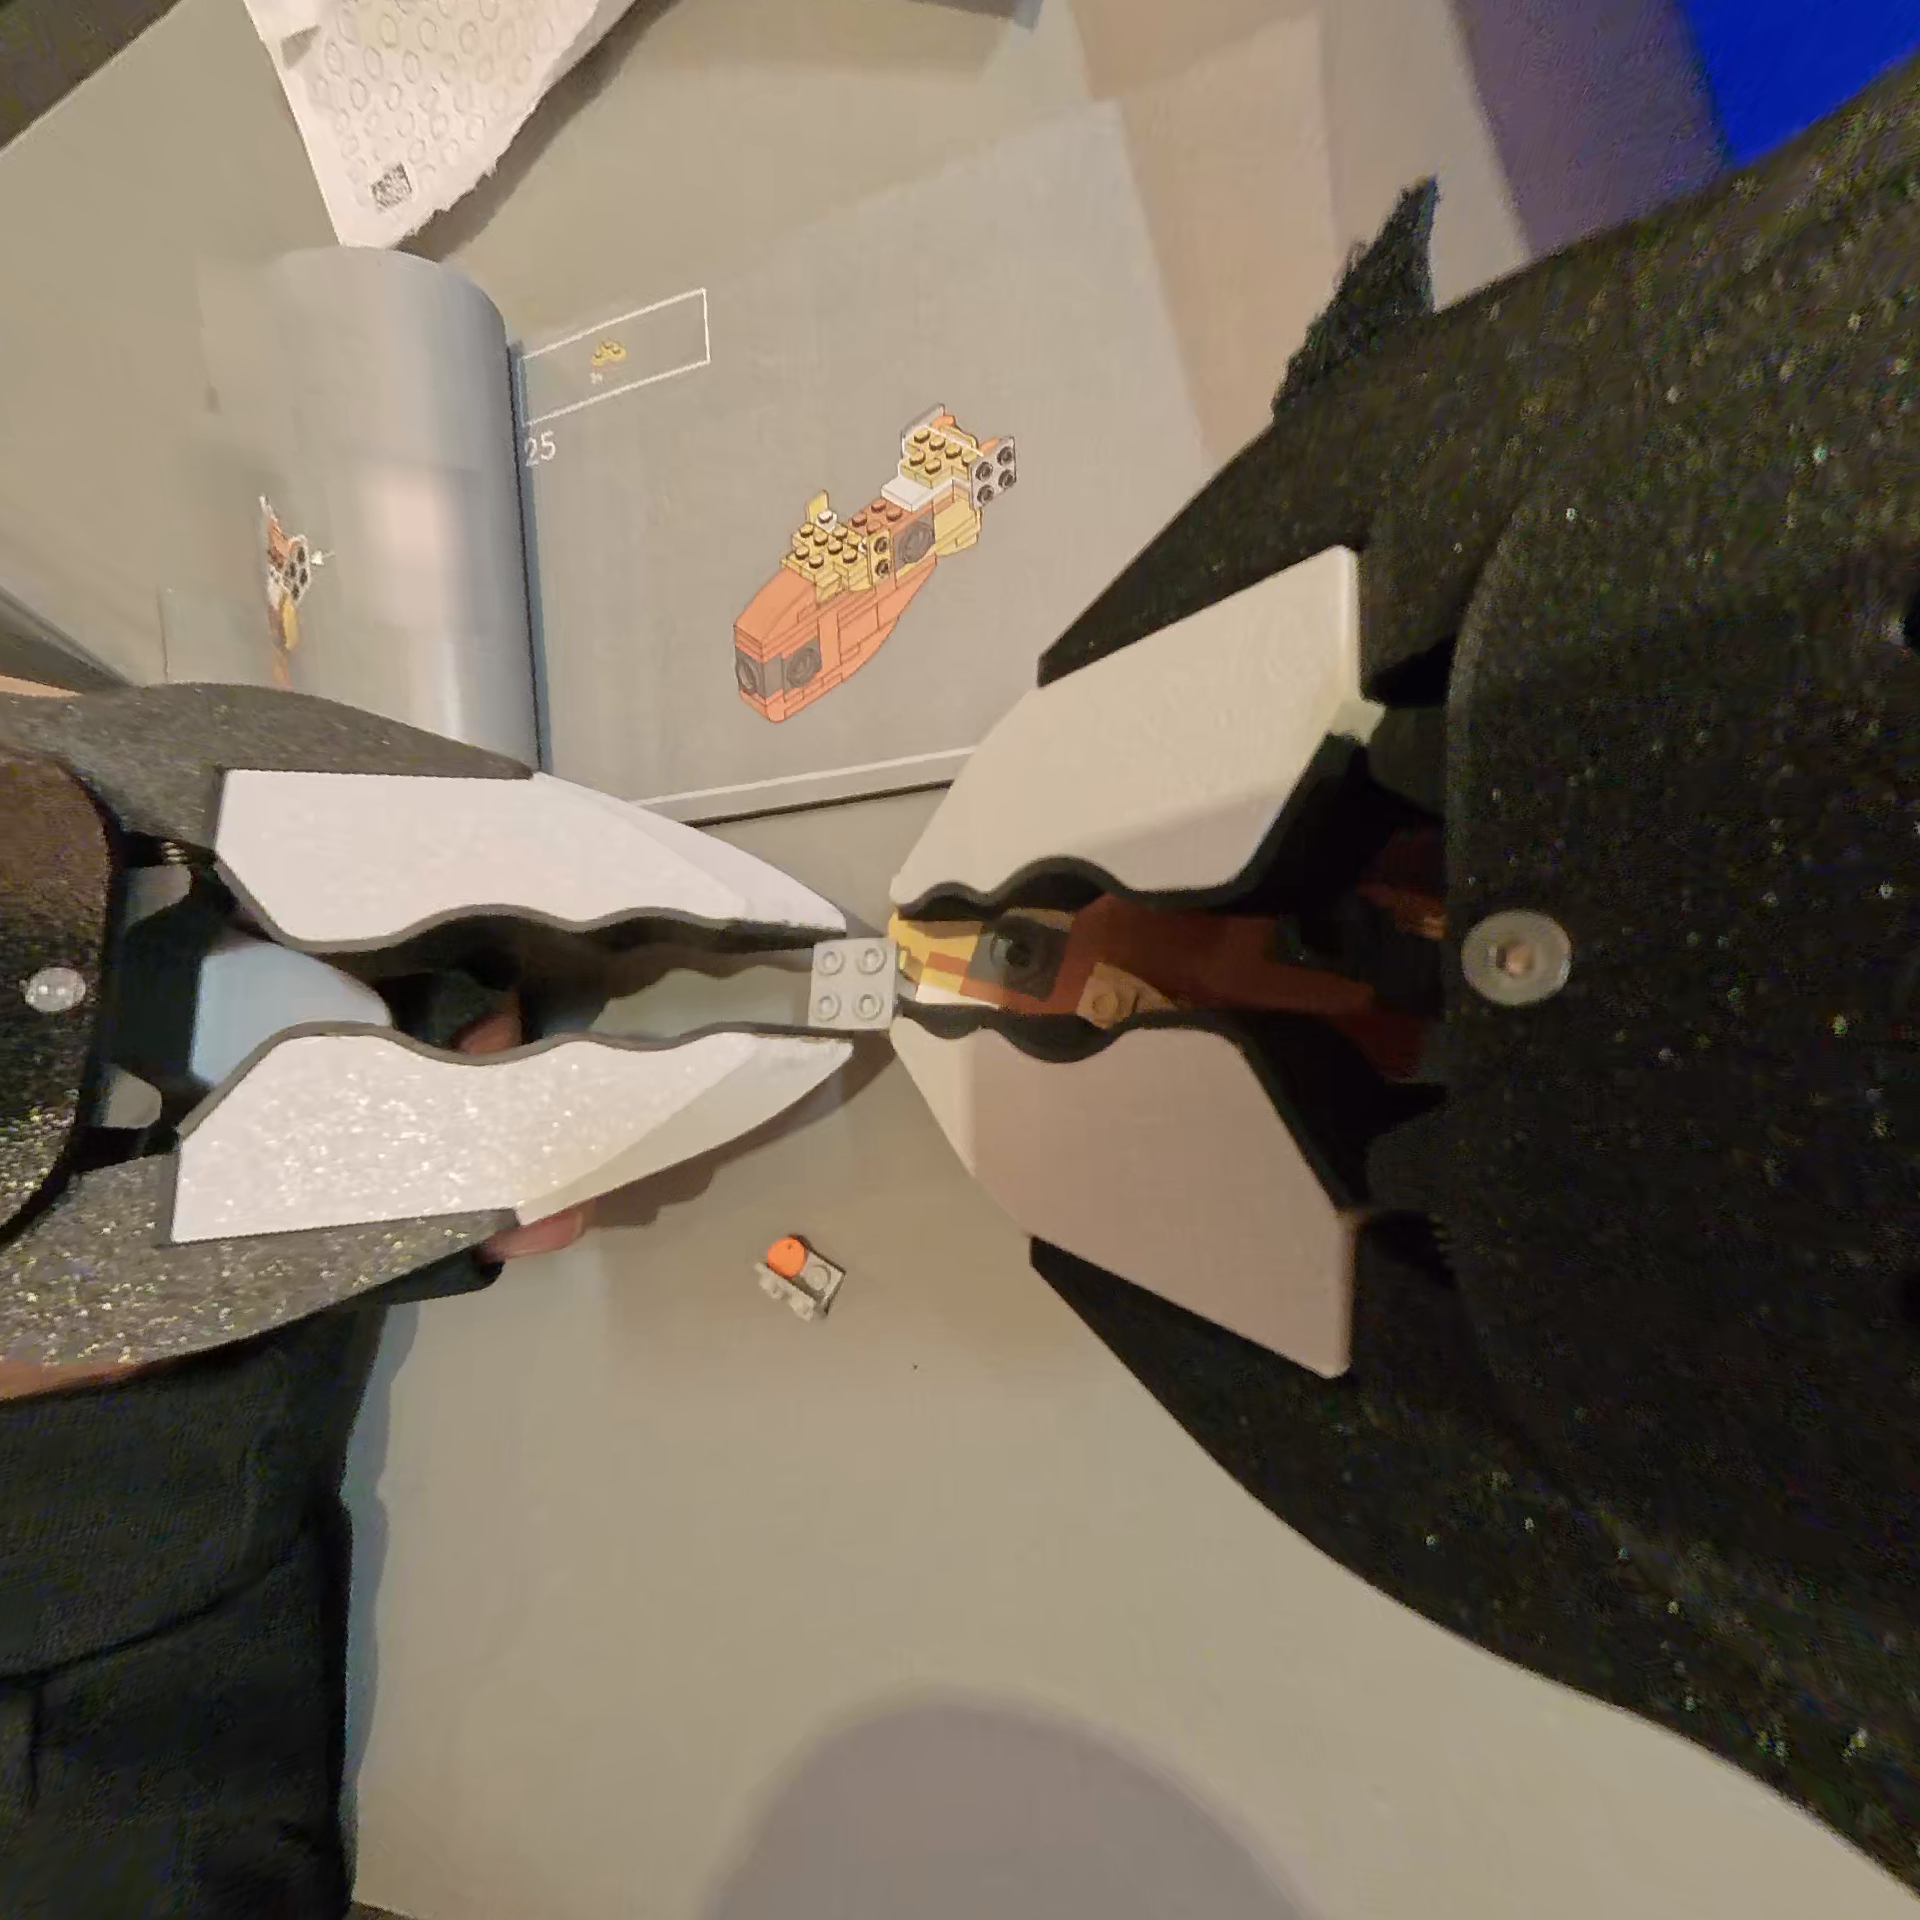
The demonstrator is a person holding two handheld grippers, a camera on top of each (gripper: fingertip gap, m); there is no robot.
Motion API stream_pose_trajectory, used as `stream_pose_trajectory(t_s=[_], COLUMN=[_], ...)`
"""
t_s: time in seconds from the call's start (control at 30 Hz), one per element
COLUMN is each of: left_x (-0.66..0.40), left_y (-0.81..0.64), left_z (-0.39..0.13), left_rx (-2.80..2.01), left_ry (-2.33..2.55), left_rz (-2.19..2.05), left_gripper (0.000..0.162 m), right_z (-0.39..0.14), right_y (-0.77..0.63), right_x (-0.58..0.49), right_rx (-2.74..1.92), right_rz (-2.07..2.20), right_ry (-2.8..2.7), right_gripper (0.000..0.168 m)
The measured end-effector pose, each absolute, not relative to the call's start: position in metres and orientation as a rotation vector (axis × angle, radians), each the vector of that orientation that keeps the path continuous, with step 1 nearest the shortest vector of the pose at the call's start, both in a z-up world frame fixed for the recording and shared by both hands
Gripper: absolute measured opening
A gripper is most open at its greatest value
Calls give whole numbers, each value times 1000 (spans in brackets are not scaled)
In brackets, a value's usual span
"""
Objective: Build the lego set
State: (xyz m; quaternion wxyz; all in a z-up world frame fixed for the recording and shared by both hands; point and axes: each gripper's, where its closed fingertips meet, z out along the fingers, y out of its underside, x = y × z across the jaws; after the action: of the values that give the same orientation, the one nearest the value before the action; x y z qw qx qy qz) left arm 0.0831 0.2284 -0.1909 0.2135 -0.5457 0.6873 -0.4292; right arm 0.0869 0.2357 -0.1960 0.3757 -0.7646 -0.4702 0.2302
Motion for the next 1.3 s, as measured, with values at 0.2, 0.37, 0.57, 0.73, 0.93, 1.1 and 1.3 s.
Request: stream_pose_trajectory(t_s=[0.2, 0.37, 0.57, 0.73, 0.93, 1.1, 1.3], left_x=[83, 83, 83, 85, 85, 85, 85], left_y=[228, 228, 227, 228, 226, 223, 224], left_z=[-191, -190, -189, -191, -191, -191, -191], left_rx=[-1512, -1499, -1426, -1392, -1355, -1324, -1319], left_ry=[1908, 1911, 1939, 1954, 1982, 1996, 1993], left_rz=[-1192, -1195, -1150, -1098, -1062, -1068, -1058], left_gripper=[15, 15, 15, 15, 15, 15, 15], right_z=[-195, -193, -191, -196, -200, -200, -196], right_y=[235, 234, 232, 229, 230, 229, 228], right_x=[87, 86, 86, 87, 88, 88, 89], right_rx=[-1933, -1886, -1861, -1860, -1866, -1855, -1834], right_rz=[589, 610, 638, 595, 551, 544, 506], right_ry=[-1208, -1233, -1240, -1284, -1303, -1306, -1297], right_gripper=[14, 11, 10, 20, 22, 21, 10])
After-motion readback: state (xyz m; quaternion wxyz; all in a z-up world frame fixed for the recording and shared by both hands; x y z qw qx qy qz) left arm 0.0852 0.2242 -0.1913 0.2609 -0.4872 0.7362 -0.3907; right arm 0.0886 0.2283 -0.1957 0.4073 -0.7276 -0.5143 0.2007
